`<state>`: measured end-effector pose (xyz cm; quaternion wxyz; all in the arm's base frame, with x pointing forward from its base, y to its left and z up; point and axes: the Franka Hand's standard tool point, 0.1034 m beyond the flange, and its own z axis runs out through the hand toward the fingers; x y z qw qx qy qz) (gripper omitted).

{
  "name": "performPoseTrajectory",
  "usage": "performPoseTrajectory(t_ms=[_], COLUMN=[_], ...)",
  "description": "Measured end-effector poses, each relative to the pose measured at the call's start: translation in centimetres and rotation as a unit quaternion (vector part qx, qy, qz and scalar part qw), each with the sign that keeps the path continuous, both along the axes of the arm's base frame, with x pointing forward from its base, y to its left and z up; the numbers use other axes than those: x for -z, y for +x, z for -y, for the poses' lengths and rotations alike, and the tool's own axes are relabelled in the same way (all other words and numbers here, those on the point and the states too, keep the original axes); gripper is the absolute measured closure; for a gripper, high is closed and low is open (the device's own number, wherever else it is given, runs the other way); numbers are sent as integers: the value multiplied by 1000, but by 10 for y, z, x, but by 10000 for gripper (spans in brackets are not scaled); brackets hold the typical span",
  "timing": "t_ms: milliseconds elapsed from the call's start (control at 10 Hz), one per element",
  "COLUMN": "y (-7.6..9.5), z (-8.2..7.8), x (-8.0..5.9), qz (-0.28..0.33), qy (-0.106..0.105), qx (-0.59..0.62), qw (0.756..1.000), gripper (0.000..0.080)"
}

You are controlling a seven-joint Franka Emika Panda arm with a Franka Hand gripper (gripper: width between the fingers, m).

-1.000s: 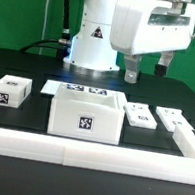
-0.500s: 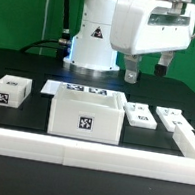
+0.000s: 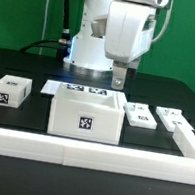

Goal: Assemble cabinet

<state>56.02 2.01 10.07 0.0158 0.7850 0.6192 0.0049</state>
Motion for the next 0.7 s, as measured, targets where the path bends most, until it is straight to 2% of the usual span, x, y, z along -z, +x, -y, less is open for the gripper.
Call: performPoseTrajectory(t_ms=[400, 500, 700], y=[0, -2, -8], z=[0, 5, 10], x=[1, 4, 7], qz=[0, -7, -10], qy=[0, -2, -2], qx=[7, -52, -66], qw=[1000, 999, 998], gripper=[2, 2, 2])
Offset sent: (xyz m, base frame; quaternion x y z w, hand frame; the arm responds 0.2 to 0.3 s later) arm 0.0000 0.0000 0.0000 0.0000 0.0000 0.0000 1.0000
